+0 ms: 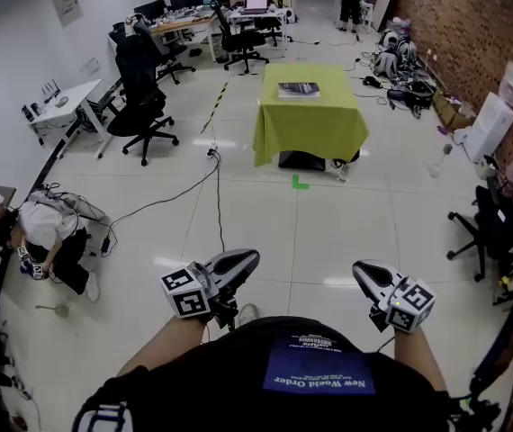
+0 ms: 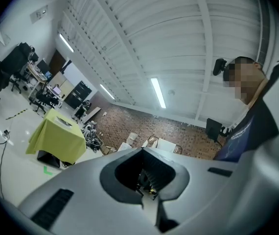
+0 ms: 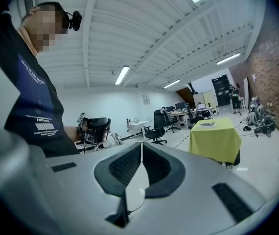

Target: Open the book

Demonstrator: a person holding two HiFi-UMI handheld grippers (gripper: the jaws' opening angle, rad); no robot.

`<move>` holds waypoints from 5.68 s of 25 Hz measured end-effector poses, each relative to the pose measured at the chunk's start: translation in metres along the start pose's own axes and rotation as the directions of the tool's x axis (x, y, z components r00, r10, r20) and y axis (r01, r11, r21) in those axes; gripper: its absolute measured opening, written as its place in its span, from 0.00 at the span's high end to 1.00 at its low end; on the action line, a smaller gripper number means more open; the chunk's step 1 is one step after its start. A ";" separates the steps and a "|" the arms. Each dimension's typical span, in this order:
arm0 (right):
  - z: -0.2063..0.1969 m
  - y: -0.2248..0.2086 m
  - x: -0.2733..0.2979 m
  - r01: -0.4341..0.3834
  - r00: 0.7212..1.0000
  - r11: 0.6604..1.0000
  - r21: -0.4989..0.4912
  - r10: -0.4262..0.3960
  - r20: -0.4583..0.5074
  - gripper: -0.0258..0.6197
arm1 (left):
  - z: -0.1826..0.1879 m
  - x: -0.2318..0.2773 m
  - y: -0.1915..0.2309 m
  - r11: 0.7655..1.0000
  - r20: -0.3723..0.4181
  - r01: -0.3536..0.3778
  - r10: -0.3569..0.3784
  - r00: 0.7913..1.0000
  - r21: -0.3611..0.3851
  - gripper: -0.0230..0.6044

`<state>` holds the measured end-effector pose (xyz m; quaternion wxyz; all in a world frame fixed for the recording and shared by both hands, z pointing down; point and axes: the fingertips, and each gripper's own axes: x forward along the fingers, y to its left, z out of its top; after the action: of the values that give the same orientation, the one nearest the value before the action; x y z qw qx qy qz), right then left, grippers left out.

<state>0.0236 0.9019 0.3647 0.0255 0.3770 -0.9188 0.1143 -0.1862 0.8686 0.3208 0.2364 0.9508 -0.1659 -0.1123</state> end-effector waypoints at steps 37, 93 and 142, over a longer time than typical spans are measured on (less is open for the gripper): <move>0.142 -0.339 0.291 -0.230 0.973 0.969 -0.089 0.228 -0.036 0.94 | 0.184 0.217 0.346 0.995 0.055 -0.061 0.057 0.997 0.077 0.95; 0.214 -0.806 0.618 -0.347 0.921 0.922 -0.173 0.299 -0.251 0.84 | 0.323 0.521 0.793 0.965 -0.149 -0.160 0.193 0.970 0.208 0.95; -0.015 -0.928 0.695 -0.747 0.566 0.500 -0.437 0.134 -0.813 0.59 | 0.097 0.544 1.020 0.309 -0.934 0.887 0.213 0.286 0.342 0.41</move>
<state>0.1748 -0.2123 0.6488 0.4844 -0.0167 -0.8630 -0.1429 0.0186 -0.2221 0.6603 -0.2920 0.8091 0.2278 0.4563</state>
